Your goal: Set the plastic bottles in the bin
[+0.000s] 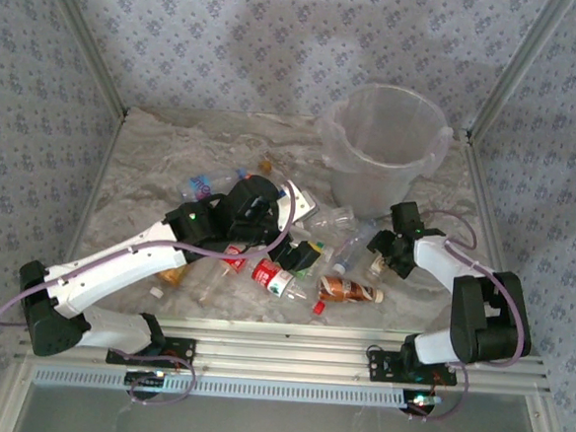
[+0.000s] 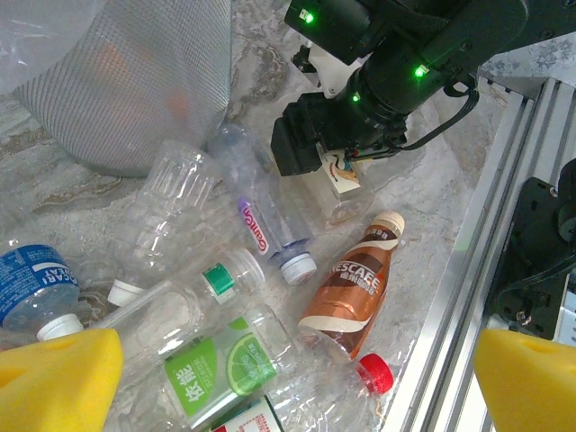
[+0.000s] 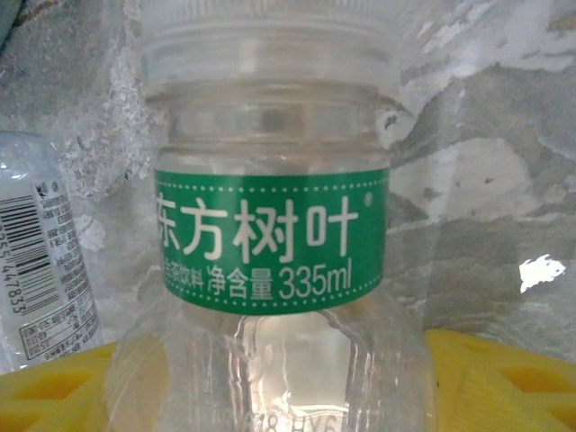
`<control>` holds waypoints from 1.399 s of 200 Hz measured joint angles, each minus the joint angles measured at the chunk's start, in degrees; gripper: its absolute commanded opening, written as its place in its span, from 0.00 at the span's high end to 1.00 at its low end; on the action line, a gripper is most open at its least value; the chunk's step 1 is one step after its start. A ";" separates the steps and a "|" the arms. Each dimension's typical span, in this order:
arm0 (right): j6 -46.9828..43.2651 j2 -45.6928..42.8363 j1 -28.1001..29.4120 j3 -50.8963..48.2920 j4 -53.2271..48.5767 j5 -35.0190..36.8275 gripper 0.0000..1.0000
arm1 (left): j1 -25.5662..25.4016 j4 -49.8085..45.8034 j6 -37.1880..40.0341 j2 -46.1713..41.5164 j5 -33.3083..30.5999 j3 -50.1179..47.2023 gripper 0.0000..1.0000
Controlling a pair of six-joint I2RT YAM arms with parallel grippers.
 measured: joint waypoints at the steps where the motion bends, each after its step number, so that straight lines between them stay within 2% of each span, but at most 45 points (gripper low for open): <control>1: -0.02 0.00 -0.04 0.00 0.00 0.02 0.25 | 0.00 -0.02 0.00 0.00 0.00 0.00 0.00; 58: -1.55 -1.25 -0.48 0.00 -1.14 1.18 0.38 | 0.00 0.26 0.24 -1.09 0.02 -0.44 0.00; 123: -1.99 -9.07 -0.59 0.00 -4.83 2.99 0.45 | 0.00 1.01 1.36 -3.52 0.04 -2.21 0.00; 184: -4.35 -23.17 -0.59 0.68 -11.89 6.43 0.46 | 0.07 3.93 1.75 -7.34 0.22 -5.07 0.00; 220: -6.62 -29.90 0.39 4.72 -16.04 9.20 0.46 | 0.98 7.63 1.70 -10.23 0.24 -8.02 0.00; 280: -11.85 -31.98 6.64 17.35 -20.20 14.93 0.46 | 3.63 15.34 0.66 -16.65 0.00 -14.19 0.00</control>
